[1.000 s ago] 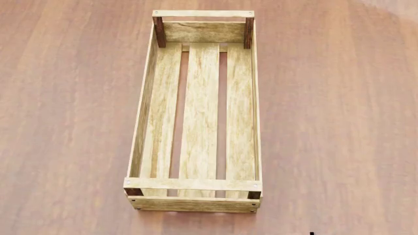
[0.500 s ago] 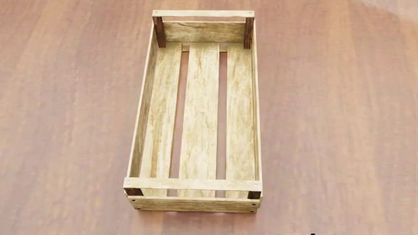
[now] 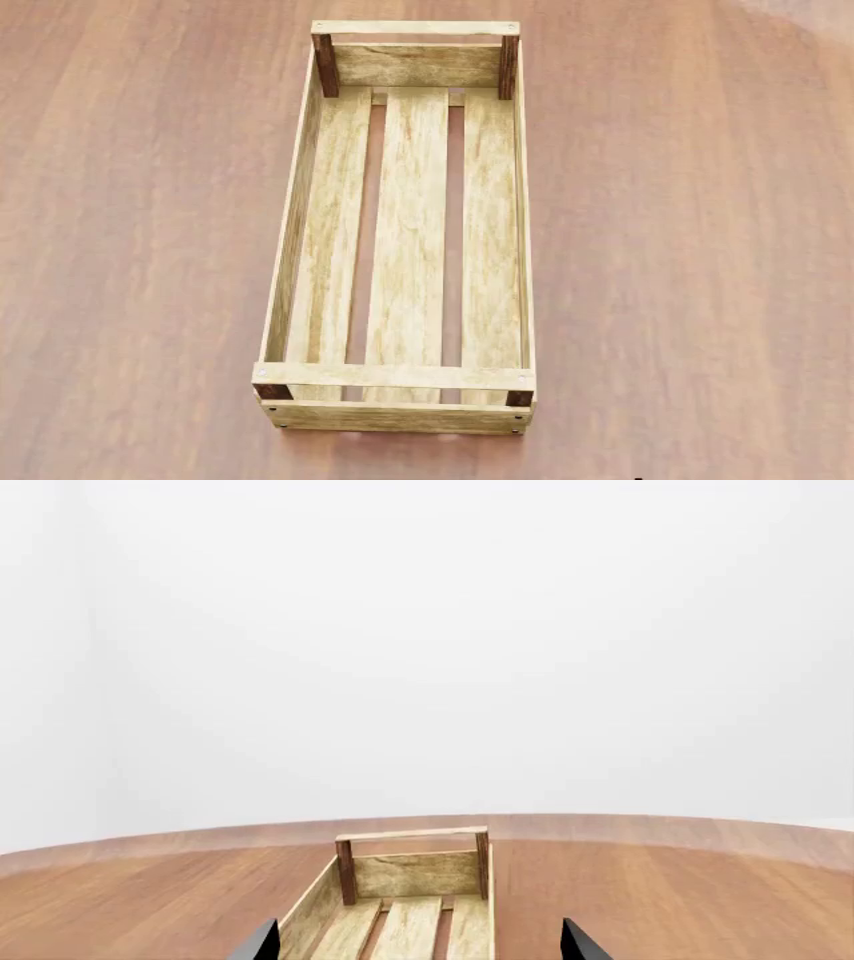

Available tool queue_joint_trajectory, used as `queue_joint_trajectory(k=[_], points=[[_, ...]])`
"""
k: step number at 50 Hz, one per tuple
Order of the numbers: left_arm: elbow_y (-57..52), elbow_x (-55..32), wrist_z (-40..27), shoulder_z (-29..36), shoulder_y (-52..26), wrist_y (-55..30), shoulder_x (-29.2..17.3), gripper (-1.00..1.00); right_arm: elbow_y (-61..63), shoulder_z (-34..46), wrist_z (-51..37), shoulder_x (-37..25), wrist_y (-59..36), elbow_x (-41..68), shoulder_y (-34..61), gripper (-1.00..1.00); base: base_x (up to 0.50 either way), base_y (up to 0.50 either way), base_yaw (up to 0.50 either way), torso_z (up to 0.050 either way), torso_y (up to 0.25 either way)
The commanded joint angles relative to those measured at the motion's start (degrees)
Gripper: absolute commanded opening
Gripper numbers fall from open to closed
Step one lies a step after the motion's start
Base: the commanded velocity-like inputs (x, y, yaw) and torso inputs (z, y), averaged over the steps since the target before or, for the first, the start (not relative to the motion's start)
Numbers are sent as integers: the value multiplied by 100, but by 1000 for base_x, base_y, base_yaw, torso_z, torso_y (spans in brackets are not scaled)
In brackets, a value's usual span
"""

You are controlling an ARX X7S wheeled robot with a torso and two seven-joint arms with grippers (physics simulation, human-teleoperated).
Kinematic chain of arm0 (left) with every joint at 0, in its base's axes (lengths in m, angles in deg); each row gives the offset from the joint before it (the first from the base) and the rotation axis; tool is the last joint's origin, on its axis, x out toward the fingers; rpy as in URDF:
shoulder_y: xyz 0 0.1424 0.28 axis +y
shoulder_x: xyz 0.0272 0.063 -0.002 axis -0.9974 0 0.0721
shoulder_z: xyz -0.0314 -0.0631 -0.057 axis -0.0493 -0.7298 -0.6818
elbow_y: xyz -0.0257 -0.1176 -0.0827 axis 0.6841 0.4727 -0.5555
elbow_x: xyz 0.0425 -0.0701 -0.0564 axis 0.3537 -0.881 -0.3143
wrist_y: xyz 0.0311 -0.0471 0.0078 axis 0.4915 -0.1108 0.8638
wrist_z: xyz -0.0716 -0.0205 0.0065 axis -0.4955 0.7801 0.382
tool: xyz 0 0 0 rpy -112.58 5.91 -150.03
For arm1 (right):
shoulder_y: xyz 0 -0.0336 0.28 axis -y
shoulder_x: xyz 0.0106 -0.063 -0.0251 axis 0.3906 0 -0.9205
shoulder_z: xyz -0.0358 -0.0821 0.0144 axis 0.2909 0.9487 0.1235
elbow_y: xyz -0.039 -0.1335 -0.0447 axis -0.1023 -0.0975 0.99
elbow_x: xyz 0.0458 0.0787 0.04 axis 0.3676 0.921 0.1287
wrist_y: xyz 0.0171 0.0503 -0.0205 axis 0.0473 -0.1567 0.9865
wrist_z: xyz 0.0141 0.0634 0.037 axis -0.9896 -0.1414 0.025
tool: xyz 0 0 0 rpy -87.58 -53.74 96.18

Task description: Stack the right bowl on the left bowl and place them in the tray.

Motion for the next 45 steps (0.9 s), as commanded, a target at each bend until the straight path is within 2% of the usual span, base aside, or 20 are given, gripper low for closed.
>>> queue_joint_trajectory(k=[1,45], points=[[151,202,127,-66,-150,79,106,-100,-42,-119,123,101,4,-121,30,100,0,0,0,0,0],[771,636,50,384,-690,128,43,-100,-148,-107,53,75,63,-77,56,100,0,0,0,0,0]])
